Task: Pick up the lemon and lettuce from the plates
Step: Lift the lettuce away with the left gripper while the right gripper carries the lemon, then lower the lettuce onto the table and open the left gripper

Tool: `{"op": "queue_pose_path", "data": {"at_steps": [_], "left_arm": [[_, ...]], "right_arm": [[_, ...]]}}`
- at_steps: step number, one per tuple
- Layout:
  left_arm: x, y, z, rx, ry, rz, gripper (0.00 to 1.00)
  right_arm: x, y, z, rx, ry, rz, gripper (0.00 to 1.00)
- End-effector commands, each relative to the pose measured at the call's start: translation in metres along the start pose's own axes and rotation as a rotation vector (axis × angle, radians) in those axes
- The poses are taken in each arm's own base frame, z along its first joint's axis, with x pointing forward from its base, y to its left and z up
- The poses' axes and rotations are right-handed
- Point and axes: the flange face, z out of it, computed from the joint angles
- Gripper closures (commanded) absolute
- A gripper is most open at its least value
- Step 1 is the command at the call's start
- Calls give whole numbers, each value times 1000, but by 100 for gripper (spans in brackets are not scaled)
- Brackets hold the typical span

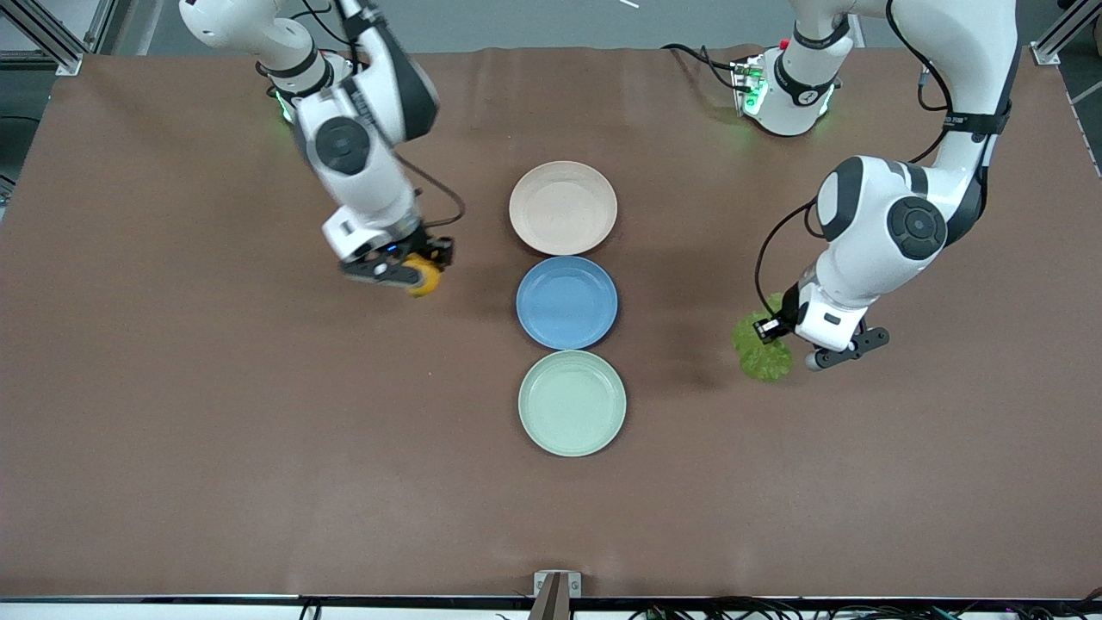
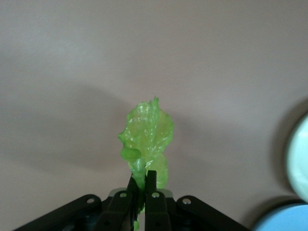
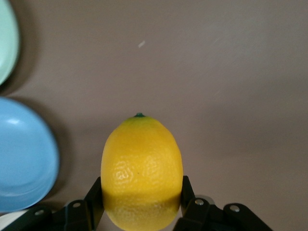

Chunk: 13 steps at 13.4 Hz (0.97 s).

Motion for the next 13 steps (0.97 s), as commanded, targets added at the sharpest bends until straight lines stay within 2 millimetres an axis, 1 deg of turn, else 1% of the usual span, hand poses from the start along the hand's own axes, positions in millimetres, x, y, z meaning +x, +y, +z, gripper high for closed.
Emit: {"op": "queue_pose_path", "data": {"at_steps": [1, 2, 3, 5, 6, 7, 9, 11, 12, 13], "left_arm": [[-15, -48, 14, 4, -17, 89, 92], [-14, -62, 23, 9, -22, 113, 92], [-14, -71, 33, 14, -28, 140, 92], [-10, -87, 51, 20, -38, 189, 90], [-10, -90, 61, 23, -43, 206, 90], [-12, -93, 72, 28, -53, 213, 90], [-13, -101, 83, 31, -49, 225, 90], [-15, -106, 96, 36, -68, 239, 88], [-15, -106, 98, 36, -67, 248, 78], [-13, -104, 95, 34, -63, 252, 44]], "right_arm": [[40, 79, 7, 5, 9, -41, 100], [53, 102, 12, 0, 20, -57, 100], [67, 130, 21, -11, 26, -76, 100], [83, 168, 41, -34, 49, -126, 100], [88, 180, 54, -47, 58, -141, 100], [90, 185, 67, -63, 57, -144, 100], [89, 187, 88, -68, 34, -123, 100], [91, 190, 105, -59, 33, -143, 100], [92, 195, 114, -50, 32, -159, 100], [92, 199, 122, -35, 23, -165, 100]]}}
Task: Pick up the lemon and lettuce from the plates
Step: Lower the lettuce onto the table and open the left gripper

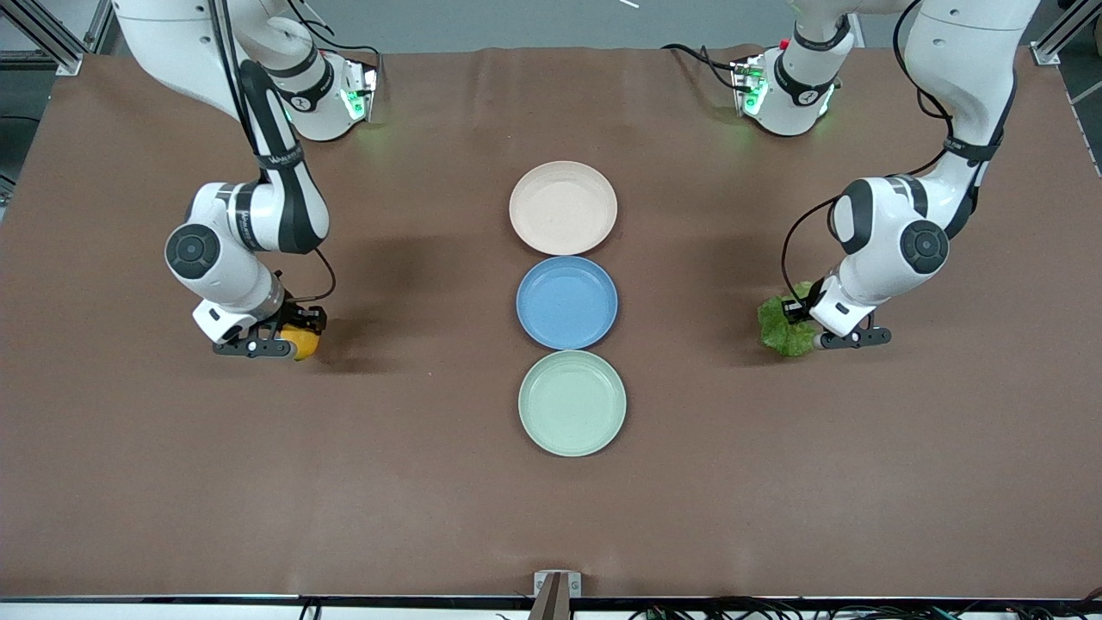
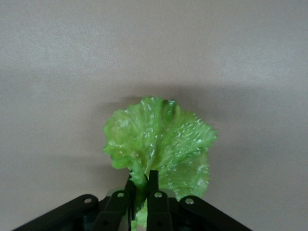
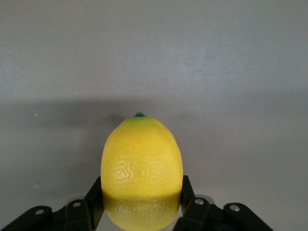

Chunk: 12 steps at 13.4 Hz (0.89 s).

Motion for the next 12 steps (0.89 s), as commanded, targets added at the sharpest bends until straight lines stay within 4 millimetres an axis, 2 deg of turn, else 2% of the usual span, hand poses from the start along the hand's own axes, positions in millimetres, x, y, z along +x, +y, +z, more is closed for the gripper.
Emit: {"op": "queue_pose_path", "data": {"at_steps": [1, 2, 4, 6, 7, 8, 9, 10, 12], "left_arm": [[2, 2, -10, -14, 25, 23, 9], [4, 4, -23, -16, 46, 24, 0], [5, 6, -51, -20, 44, 31, 0], [5, 9, -98, -27, -9, 40, 0], [6, 4, -129, -29, -33, 37, 0], [6, -1, -159, -20, -53, 47, 0], [8, 0, -191, -12, -69, 59, 0], [12, 2, -221, -3, -97, 71, 0], [19, 6, -273, 29, -120, 92, 0]], "right_arm": [[-1, 9, 18, 46, -4, -29, 100], [-2, 11, 22, 64, -8, -37, 100], [-5, 11, 31, 76, -25, -53, 99], [-6, 10, 33, 75, -34, -56, 98], [-7, 8, 34, 74, -37, -58, 89], [-7, 8, 35, 72, -38, -62, 36], [-5, 8, 33, 74, -33, -64, 1], [-3, 8, 31, 79, -40, -64, 0], [12, 4, 9, 107, -44, -76, 0]]}}
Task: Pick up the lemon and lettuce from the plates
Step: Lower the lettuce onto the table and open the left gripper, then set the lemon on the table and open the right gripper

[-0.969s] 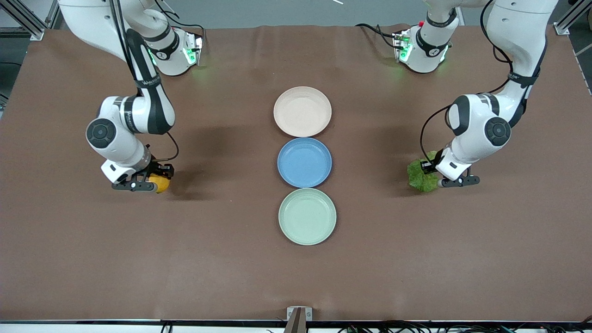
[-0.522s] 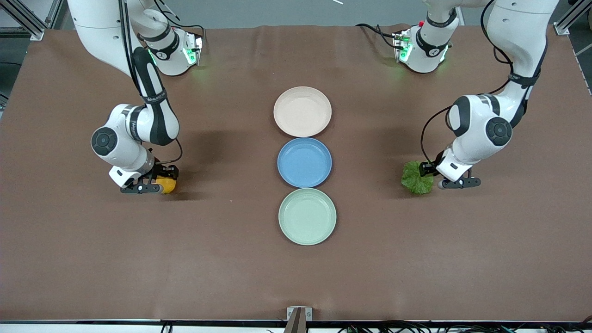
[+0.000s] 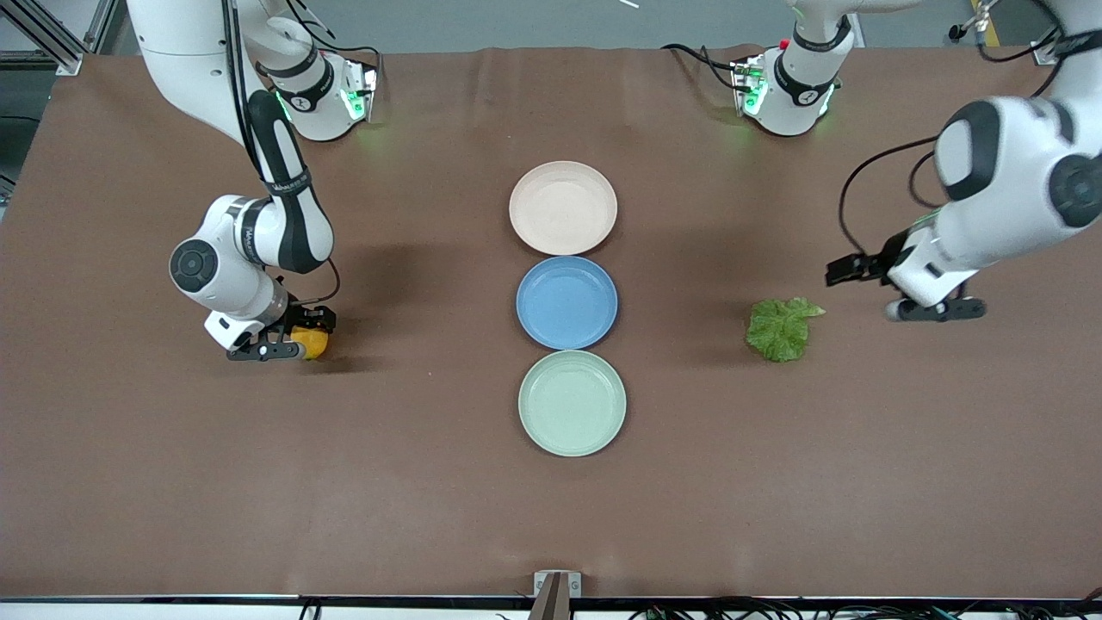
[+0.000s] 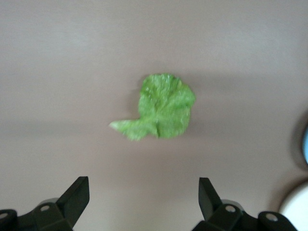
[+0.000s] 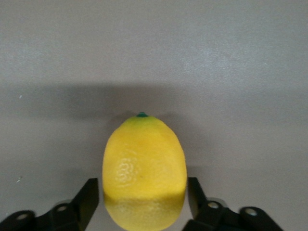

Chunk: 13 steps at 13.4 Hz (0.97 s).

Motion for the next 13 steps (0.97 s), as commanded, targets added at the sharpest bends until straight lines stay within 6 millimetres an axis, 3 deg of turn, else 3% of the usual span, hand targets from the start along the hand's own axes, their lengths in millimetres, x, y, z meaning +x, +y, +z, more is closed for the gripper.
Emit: {"op": "queue_pose_path", "data": {"at_steps": [1, 4, 8, 9, 13], "left_arm": [[5, 4, -58, 35, -20, 36, 0], [3, 2, -118, 32, 29, 31, 0], [-6, 6, -181, 29, 127, 31, 0], [-11, 7, -191, 28, 144, 26, 0], [-31, 1, -209, 30, 159, 11, 0]], "right_arm": [[19, 4, -38, 62, -6, -3, 0], [46, 23, -109, 103, -48, -1, 0], [69, 39, -210, -40, -116, -87, 0], [71, 40, -236, -65, -126, -97, 0], [76, 43, -305, -81, -108, -90, 0]]}}
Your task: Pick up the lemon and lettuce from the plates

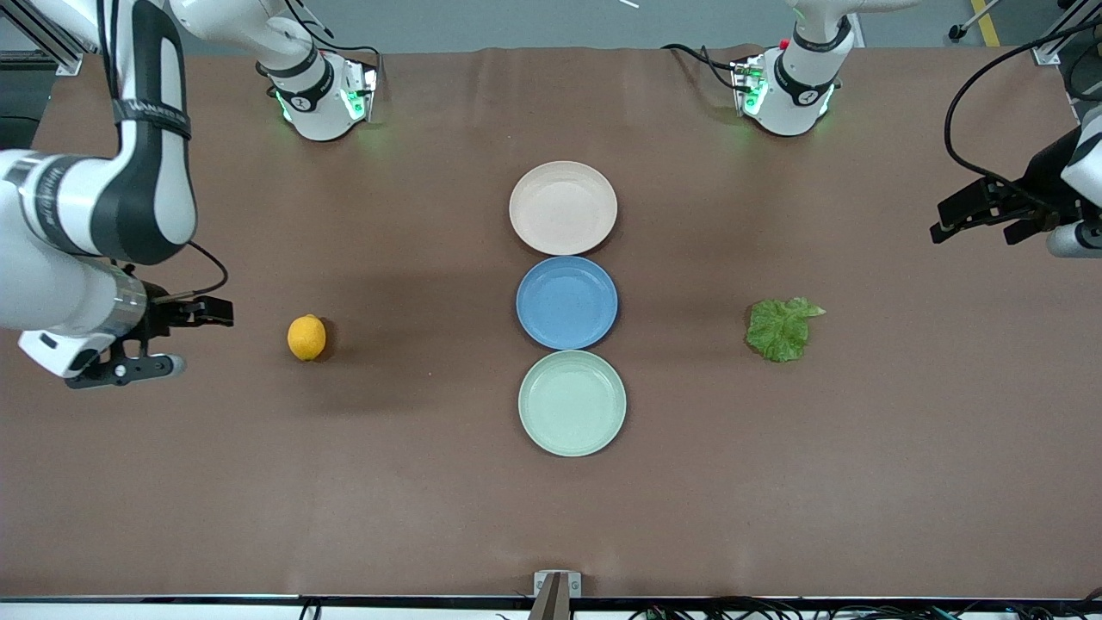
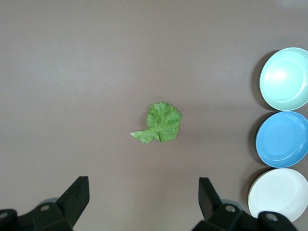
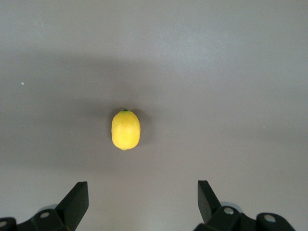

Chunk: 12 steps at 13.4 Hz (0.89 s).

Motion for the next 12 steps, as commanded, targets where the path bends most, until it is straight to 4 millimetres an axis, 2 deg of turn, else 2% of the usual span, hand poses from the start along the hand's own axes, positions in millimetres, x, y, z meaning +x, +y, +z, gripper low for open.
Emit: {"op": "queue_pose_path", "data": {"at_steps": [1, 4, 7, 9, 12], "left_arm": [[-15, -6, -19, 20, 9, -9, 0], [-23, -15, -29, 21, 24, -12, 0], [-23, -14, -31, 21, 27, -10, 0], [-22, -14, -31, 20, 27, -10, 0], [-20, -9, -29, 60, 30, 6, 0]], "right_arm": [[-1, 18, -31, -28, 12, 22, 0], [0, 21, -43, -28, 43, 57, 0], [3, 5, -43, -21, 44, 179, 0], [6, -20, -44, -32, 44, 194, 0], [1, -15, -46, -4, 37, 188, 0]]}}
